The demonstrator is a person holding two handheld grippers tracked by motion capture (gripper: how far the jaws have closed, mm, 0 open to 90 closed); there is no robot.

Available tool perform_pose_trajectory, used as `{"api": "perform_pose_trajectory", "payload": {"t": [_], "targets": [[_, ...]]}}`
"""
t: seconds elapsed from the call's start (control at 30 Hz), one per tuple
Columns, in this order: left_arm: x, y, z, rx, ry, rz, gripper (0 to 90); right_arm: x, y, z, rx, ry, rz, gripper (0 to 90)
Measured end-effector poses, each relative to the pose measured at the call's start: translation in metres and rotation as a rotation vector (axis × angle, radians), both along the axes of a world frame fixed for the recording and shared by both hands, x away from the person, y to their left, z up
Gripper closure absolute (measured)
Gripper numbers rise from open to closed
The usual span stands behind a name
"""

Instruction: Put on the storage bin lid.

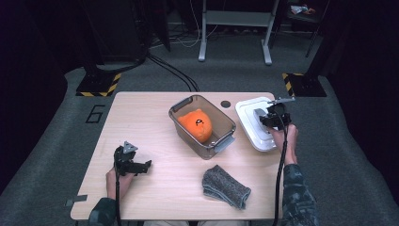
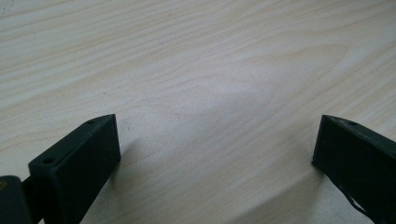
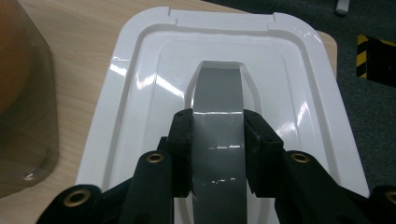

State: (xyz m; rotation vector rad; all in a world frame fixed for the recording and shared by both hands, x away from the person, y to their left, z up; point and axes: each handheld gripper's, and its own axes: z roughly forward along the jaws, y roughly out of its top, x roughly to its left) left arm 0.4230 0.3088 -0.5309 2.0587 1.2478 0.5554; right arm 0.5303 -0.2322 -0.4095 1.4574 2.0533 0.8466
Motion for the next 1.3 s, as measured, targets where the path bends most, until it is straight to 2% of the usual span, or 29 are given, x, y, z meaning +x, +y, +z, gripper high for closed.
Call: {"api": "perform_pose_trajectory", "payload": {"t": [0.3, 0.63, 0.93, 1.3], "targets": [[0.000, 0.000, 0.000, -0.001, 0.000, 0.001, 0.3, 0.004, 0.003, 0.018, -0.009, -0.002, 0.014, 66.9], [0.000, 0.000, 0.000, -0.003, 0.001, 0.004, 0.2, 0.011, 0.003, 0.038, -0.024, -0.026, 0.035, 66.9], [0.000, 0.000, 0.000, -0.006, -0.001, 0.006, 0.2, 0.009, 0.007, 0.061, -0.007, -0.048, 0.051, 66.9], [0.000, 0.000, 0.000, -0.009, 0.000, 0.011, 0.2, 0.005, 0.024, 0.073, 0.014, -0.055, 0.104, 66.9]]}}
